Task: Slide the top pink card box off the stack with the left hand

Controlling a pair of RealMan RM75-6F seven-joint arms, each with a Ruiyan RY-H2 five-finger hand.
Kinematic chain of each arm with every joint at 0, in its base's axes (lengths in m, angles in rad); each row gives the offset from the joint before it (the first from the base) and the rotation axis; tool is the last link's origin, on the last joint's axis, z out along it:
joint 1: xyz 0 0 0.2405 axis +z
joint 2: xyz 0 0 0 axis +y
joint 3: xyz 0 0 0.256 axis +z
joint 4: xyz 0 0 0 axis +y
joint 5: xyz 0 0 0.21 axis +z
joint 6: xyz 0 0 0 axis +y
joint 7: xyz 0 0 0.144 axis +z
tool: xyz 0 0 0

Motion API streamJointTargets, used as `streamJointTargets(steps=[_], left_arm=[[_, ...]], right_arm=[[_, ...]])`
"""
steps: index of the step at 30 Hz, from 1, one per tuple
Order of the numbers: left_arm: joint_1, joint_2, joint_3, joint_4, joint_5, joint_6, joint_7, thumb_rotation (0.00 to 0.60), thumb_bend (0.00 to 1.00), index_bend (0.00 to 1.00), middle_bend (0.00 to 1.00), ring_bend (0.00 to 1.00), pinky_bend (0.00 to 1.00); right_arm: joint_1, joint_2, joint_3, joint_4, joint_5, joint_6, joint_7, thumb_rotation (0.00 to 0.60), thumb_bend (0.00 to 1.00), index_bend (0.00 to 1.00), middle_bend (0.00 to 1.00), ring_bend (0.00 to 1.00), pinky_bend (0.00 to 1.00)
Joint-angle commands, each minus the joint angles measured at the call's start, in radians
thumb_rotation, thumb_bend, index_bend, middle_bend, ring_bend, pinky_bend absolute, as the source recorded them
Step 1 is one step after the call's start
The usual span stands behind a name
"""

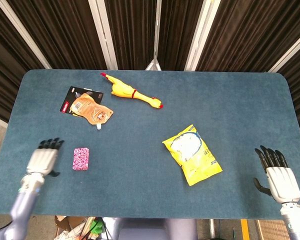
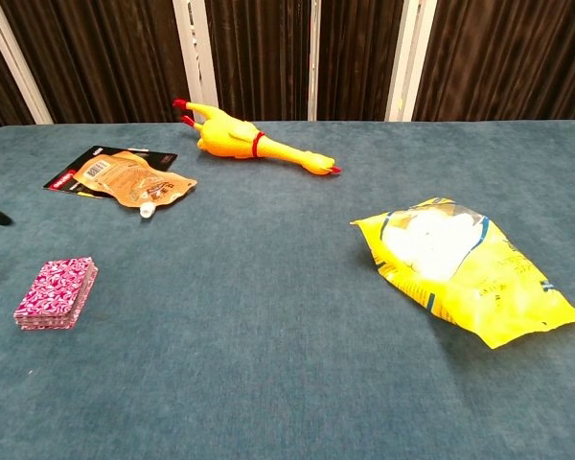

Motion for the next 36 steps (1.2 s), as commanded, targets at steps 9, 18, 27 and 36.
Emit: streamJointTargets(steps=[9,18,27,36], left_arm=[[-0.134,-0.126,-0.008,0.030,-0.166,0.032,0.105,0.600,0.26,0.16,0.00,0.00,0.00],[-0.165,-0.139,0.014,0.027,-0.192,0.053,0.111,0.600,0.28,0.17,0.00,0.00,0.00],[-0.190,-0.152,0.027,0.050,-0.230,0.061,0.108,0.600,0.30,0.21,0.00,0.00,0.00],[-0.196,-0.159,0.037,0.040,-0.194,0.074,0.058,0.600,0.46,0.43,0.00,0.00,0.00]], right_arm=[[0.001,0.002,0.001,-0.002,0.002,-0.003,0.007,0.600,0.36,0.00,0.00,0.00,0.02],[0.000,0.003,-0.001,-0.002,-0.001,0.001,0.007,0.600,0.36,0.00,0.00,0.00,0.02],[0.001,0.003,-0.001,-0.004,0.000,-0.001,0.006,0.600,0.36,0.00,0.00,0.00,0.02],[0.000,0.002,-0.001,-0.003,0.000,0.001,0.008,0.600,0.36,0.00,0.00,0.00,0.02]])
